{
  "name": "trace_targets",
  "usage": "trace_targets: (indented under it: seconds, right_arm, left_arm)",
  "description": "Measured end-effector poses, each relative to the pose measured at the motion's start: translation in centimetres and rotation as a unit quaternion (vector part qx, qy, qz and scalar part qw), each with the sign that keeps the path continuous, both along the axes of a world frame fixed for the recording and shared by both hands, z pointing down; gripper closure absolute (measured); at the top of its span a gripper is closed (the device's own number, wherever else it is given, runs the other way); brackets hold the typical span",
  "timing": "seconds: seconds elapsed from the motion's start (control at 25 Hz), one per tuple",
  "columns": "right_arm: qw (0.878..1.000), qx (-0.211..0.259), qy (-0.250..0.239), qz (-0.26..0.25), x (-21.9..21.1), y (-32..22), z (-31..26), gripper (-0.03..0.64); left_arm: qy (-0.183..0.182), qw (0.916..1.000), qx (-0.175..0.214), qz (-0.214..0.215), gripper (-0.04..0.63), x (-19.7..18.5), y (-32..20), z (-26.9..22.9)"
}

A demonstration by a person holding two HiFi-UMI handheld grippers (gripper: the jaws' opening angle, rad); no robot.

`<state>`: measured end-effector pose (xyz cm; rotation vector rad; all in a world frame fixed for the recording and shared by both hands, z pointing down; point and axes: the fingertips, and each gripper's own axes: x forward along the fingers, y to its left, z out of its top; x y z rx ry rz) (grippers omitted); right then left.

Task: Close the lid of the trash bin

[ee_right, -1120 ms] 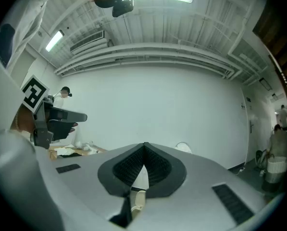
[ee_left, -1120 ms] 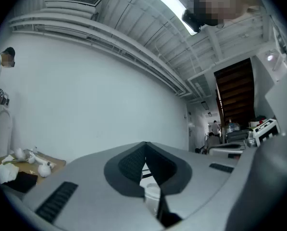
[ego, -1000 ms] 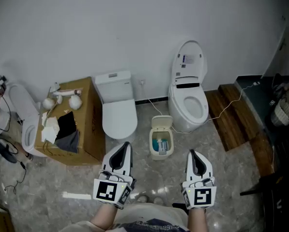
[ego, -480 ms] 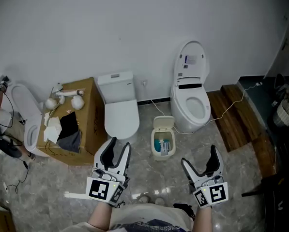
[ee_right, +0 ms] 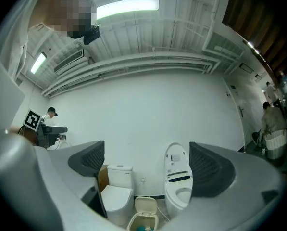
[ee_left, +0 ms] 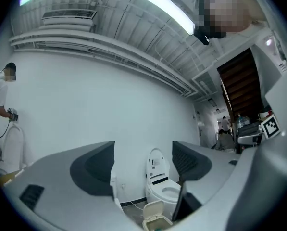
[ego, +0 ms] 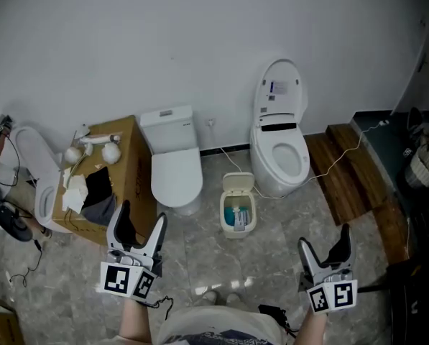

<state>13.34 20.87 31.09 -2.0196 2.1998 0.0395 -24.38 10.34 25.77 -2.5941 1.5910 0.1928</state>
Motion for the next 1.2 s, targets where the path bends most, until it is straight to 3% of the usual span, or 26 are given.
trace_targets:
  seconds: [0.32, 0.52, 0.72, 1.2]
  right_arm:
    - [0.999, -0.019, 0.022, -0.033, 2.8, -1.7, 0.8, 0.08]
    - [0.999, -0.017, -0.001, -0.041, 4.2, -4.7, 1.4, 0.084]
    - [0.998, -0.018, 0.001, -0.055, 3.5, -9.3, 2.0, 0.086]
    - [0.998, -0.012, 0.039, -0.056, 0.9, -21.2, -0.3, 0.087]
  left_arm:
    - [-0.006, 0.9996, -0.01, 0.026, 0.242, 7.2, -0.2, 1.3]
    - [-0.025, 0.9992, -0.03, -0.008, 0.242, 6.0, -1.2, 2.3]
    - [-0.022, 0.9983, -0.034, -0.041, 0.242, 3.8, -4.9, 2.7]
    - [0.006, 0.9992, -0.007, 0.039, 0.242, 7.7, -17.8, 1.6]
